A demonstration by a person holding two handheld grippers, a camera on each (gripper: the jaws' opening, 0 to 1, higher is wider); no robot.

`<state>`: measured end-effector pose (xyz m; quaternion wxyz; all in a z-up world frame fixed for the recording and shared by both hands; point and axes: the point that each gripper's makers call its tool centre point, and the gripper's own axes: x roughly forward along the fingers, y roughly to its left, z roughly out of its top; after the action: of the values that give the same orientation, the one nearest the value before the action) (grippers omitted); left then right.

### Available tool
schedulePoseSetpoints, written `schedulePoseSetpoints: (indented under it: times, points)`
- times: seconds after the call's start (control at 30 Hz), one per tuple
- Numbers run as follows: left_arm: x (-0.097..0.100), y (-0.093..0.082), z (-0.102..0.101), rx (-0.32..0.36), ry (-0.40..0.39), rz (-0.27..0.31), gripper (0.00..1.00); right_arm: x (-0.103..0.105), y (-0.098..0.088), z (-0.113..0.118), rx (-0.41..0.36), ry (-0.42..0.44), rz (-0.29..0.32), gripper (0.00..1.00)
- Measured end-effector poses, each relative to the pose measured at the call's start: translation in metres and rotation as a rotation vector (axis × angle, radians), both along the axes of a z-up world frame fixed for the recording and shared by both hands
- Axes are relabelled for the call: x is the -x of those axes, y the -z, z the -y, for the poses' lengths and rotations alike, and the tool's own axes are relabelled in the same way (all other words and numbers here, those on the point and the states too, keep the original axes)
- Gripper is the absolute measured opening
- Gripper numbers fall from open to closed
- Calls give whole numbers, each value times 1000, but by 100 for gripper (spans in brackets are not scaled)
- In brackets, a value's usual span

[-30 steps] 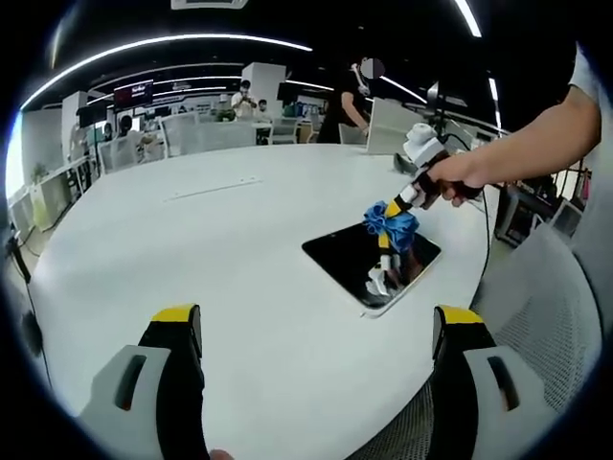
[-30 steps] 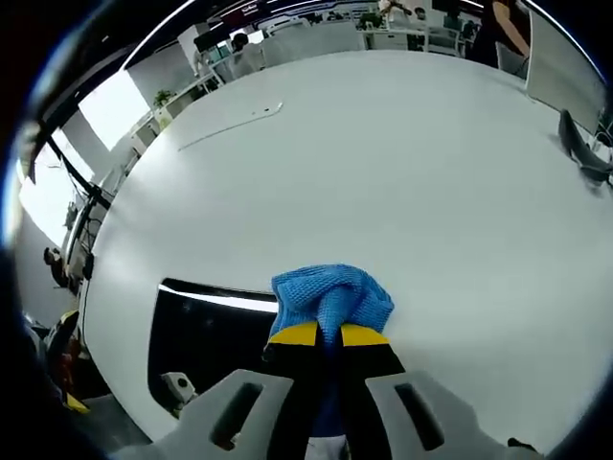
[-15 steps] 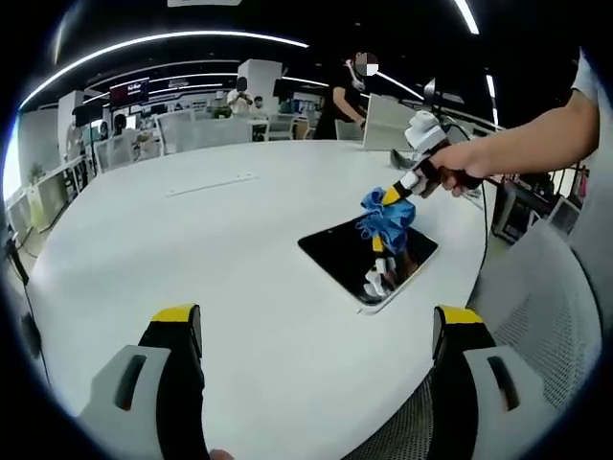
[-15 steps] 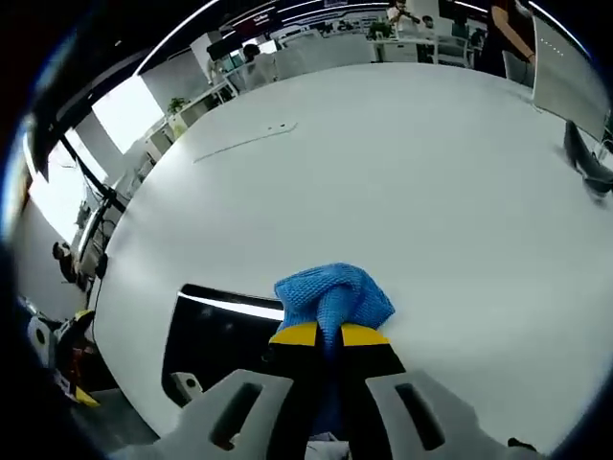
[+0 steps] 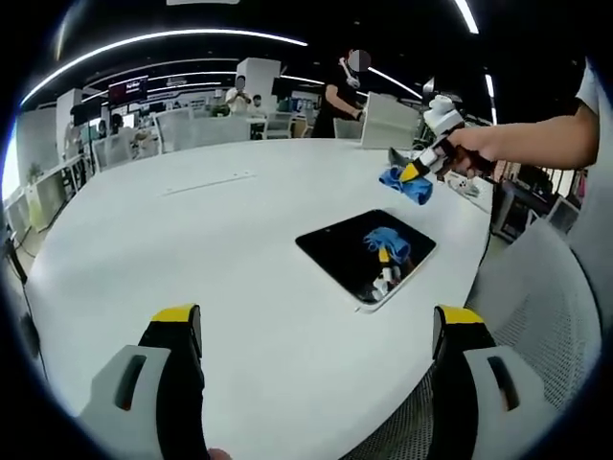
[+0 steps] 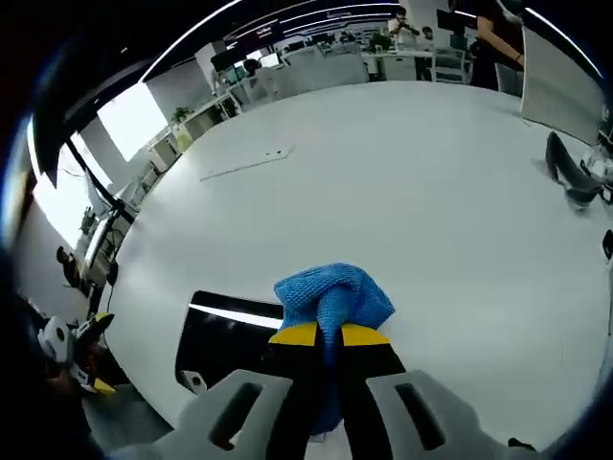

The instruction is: Wipe the mirror surface with the cleaning cloth until all visible marks leave the cleaned area.

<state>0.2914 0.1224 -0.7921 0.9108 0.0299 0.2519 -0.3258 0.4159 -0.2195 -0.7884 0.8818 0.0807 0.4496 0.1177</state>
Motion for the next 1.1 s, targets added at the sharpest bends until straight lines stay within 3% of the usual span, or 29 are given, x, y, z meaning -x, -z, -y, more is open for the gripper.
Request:
schedulePoseSetpoints:
  times: [0.27,0.43,0.67,0.8,0.93,1.1]
  points:
    - [0,0,0,-2,4,0,99,10,-19,32,27,14,27,1]
    - [0,0,-1,-4,-4,2,99,17,-17,45,38,28,20,1]
    - [-2,1,-5,-20,-17,5,99,25,12,50,34,51,-26,1]
    - [-2,3,-6,-27,-23,-3,99,29,44,53,76,52,-55,1]
    - [-2,4,-7,-40,-25,2,99,42,72,46,112,-5,-118,1]
    - [-3,5,-10,-51,-33,3,99,44,90,38,123,-21,-134,1]
